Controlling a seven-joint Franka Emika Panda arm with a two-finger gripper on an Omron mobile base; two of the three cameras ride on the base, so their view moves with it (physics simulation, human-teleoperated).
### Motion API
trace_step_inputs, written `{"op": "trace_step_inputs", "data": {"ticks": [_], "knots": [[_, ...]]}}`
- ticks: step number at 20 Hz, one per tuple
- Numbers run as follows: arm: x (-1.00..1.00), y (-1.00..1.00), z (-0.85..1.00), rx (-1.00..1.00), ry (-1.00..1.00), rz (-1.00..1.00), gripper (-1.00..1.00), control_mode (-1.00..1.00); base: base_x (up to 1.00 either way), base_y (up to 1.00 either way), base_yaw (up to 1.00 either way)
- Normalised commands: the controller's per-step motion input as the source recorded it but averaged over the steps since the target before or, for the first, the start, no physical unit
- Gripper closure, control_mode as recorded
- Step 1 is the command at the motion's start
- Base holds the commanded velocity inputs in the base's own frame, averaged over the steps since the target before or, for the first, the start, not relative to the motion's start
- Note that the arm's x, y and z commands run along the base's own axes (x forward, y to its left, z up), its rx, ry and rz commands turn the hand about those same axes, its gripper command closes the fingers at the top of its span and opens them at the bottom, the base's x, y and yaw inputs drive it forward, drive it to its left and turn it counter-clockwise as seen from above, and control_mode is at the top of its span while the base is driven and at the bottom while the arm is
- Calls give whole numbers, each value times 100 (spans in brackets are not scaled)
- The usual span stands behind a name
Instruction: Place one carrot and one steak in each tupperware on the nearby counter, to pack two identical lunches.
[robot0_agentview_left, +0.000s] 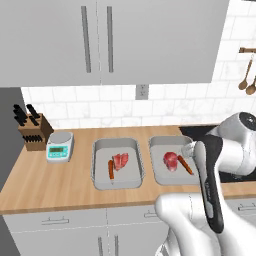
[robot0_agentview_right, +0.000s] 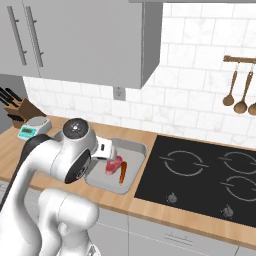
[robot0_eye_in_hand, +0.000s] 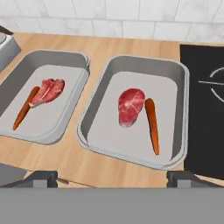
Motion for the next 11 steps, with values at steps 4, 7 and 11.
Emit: {"op": "trace_step_inputs", "data": {"ticks": [4, 7, 11], "knots": [[-61, 2, 94, 0, -13, 0, -100, -100, 0, 0, 0], [-70, 8, 92, 0, -8, 0, -100, -100, 0, 0, 0], [-78, 9, 75, 8, 0, 0, -100, -100, 0, 0, 0]]}}
